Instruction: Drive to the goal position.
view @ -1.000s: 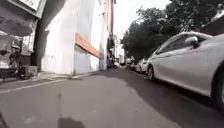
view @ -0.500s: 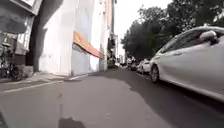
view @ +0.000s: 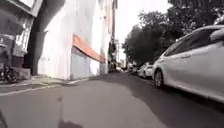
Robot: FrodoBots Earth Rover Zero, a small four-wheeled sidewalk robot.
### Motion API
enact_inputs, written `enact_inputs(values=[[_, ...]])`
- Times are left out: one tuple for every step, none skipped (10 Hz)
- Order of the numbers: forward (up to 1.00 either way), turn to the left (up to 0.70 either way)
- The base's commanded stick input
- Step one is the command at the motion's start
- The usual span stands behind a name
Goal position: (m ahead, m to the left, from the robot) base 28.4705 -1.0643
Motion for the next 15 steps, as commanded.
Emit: enact_inputs(values=[[0.70, 0.00], [0.70, 0.00], [0.70, 0.00], [0.70, 0.00], [0.70, 0.00], [0.70, 0.00], [0.70, 0.00], [0.70, 0.00], [0.70, 0.00], [0.70, 0.00], [0.70, 0.00], [0.70, 0.00], [0.70, 0.00], [0.70, 0.00], [0.70, 0.00]])
